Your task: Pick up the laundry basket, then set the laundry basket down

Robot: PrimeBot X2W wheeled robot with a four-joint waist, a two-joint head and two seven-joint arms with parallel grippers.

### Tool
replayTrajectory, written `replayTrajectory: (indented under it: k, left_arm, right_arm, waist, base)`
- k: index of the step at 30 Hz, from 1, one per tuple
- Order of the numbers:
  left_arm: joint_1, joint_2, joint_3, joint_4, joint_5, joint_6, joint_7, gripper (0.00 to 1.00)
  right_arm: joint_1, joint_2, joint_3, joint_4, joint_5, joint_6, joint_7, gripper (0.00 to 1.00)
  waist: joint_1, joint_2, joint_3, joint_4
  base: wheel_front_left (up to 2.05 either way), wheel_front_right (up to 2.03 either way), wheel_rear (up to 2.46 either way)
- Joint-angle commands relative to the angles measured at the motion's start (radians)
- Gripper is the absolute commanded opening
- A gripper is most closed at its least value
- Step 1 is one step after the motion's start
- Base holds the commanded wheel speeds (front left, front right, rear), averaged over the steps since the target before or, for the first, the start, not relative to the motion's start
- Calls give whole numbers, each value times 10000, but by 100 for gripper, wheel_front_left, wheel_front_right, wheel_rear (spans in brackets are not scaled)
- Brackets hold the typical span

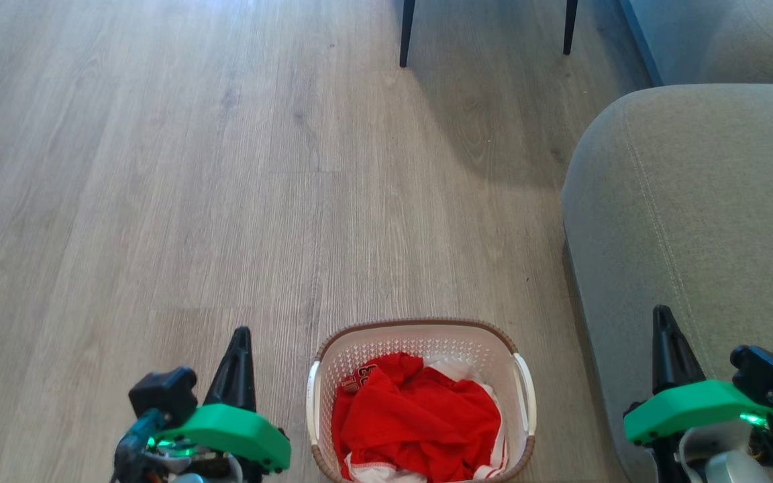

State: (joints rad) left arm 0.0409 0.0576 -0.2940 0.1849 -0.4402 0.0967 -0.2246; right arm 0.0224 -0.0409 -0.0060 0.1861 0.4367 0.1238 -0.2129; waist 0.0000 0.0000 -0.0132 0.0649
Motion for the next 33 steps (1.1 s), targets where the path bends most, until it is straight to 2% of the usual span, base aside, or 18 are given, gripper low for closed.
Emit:
replayTrajectory:
  k: [1,33]
  left_arm:
    - [-528,74,227,-240,-372,-88,65,0]
    - [-798,205,1098,2,-3840,-726,829,0]
  right_arm:
    - [-511,-64,-87,-252,379,10,89,0]
    - [-735,-112,-319,-12,3698,27,962,0]
  waist:
    - [0,0,3,-13]
    - [0,0,50,-196]
  base:
    - [0,0,0]
    - [0,0,0]
